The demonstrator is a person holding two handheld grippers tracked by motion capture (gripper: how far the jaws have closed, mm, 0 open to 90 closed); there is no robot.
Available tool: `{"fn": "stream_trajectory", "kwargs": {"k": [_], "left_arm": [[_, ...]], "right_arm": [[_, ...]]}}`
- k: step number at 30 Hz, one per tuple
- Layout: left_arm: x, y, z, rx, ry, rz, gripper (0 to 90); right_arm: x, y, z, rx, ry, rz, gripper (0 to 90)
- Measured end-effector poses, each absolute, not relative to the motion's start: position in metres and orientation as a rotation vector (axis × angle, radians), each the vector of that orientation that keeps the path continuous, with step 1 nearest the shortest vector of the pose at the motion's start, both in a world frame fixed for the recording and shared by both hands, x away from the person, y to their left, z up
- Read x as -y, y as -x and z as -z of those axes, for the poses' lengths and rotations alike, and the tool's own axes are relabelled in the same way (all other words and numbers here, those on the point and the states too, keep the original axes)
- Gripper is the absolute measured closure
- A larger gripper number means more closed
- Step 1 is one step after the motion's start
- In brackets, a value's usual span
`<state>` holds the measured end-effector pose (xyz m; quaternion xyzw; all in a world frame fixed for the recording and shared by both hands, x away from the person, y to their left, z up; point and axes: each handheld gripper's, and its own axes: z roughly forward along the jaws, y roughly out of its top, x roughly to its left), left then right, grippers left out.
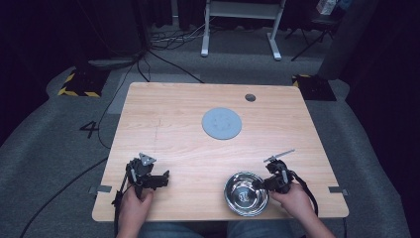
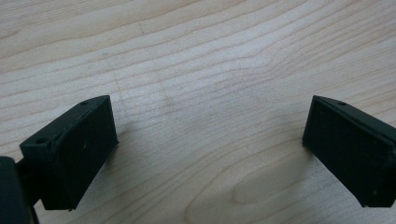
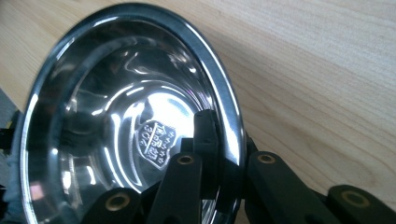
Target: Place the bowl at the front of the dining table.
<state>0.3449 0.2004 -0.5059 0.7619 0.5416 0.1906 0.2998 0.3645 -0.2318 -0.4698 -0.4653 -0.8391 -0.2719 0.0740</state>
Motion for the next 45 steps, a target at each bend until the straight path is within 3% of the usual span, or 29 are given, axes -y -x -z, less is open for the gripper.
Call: {"fn": "stream_trajectory", "kwargs": {"k": [24, 45], "left_arm": [[-0.2, -0.345, 0.506, -1.438, -2.021, -0.506, 3.1], [-0.201, -0.343, 0.506, -1.435, -2.025, -0.506, 3.0]], "right_arm": [[0.221, -0.356, 0.424, 2.709, 1.42, 0.976, 85.5], [0.217, -0.375, 0.373, 2.743, 1.452, 1.206, 85.4]]}}
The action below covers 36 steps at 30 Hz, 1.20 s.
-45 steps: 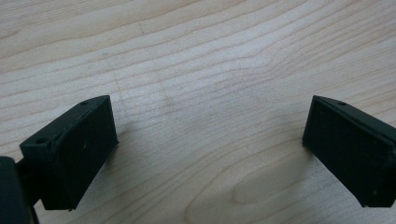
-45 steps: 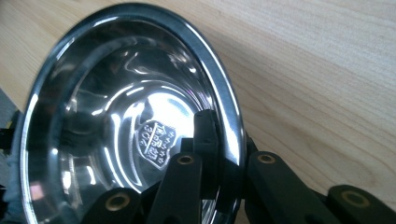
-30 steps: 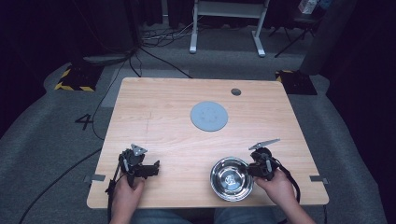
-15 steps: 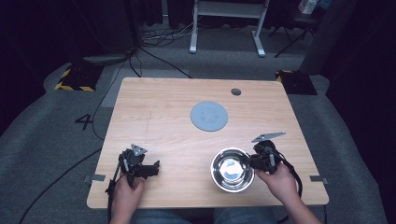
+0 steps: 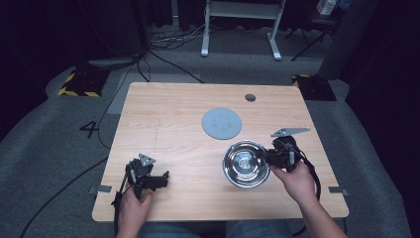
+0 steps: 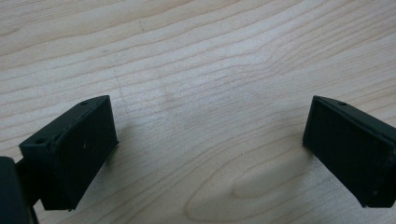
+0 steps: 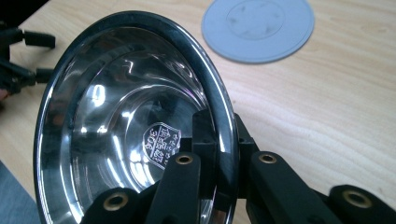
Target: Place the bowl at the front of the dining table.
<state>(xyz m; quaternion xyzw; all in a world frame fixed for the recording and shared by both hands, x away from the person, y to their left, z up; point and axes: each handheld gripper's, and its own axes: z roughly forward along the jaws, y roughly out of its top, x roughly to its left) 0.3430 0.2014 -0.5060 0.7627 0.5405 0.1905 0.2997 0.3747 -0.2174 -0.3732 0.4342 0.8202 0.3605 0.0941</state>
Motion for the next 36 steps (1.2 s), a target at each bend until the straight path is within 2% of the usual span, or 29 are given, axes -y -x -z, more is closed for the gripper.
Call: {"fn": "stream_trajectory", "kwargs": {"k": [36], "left_arm": [[-0.201, -0.343, 0.506, -1.435, -2.025, -0.506, 2.9]], "right_arm": [[0.206, -0.44, 0.335, -2.203, -1.369, -1.145, 85.4]]}}
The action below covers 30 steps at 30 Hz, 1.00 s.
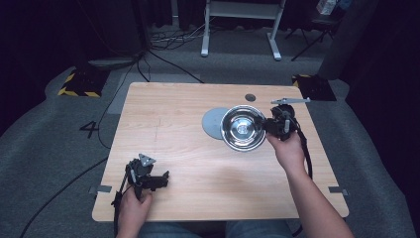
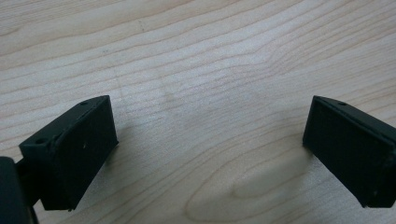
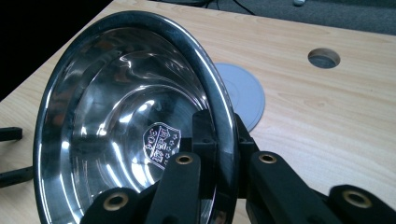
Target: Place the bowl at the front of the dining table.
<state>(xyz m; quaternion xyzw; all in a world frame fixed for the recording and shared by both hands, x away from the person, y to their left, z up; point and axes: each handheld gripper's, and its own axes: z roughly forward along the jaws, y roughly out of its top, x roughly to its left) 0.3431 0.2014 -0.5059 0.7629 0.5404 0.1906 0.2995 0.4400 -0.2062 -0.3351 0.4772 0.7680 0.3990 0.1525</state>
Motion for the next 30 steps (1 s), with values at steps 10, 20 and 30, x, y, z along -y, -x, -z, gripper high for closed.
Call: {"fn": "stream_trajectory", "kwargs": {"k": [10, 20, 30], "left_arm": [[-0.201, -0.343, 0.506, -1.435, -2.026, -0.506, 3.0], [-0.201, -0.343, 0.506, -1.435, -2.025, -0.506, 2.9], [-0.201, -0.343, 0.506, -1.435, -2.024, -0.508, 2.9]], "right_arm": [[0.199, -0.464, 0.323, -2.178, -1.375, -1.123, 85.3], [0.186, -0.489, 0.319, -2.175, -1.387, -1.048, 85.3], [0.175, -0.513, 0.311, -2.151, -1.406, -1.014, 85.3]]}}
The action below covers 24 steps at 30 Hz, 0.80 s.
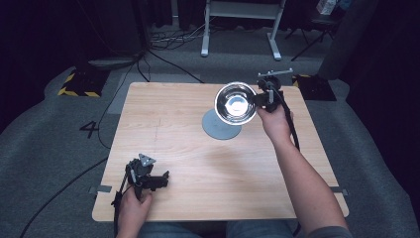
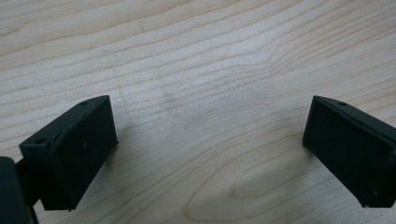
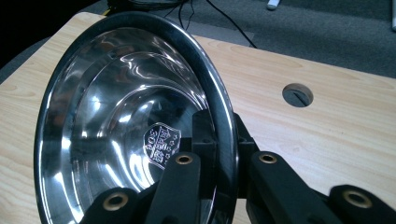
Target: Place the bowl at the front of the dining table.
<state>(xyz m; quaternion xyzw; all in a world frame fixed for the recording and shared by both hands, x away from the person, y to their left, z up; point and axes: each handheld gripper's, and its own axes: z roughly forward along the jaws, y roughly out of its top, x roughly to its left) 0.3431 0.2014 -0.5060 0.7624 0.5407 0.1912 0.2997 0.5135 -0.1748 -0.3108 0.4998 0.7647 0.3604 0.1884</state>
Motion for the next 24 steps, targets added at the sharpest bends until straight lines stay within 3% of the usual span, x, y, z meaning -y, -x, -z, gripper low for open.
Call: {"fn": "stream_trajectory", "kwargs": {"k": [24], "left_arm": [[-0.201, -0.343, 0.506, -1.435, -2.026, -0.507, 3.0]], "right_arm": [[0.157, -0.561, 0.325, -2.148, -1.559, -0.961, 85.3]]}}
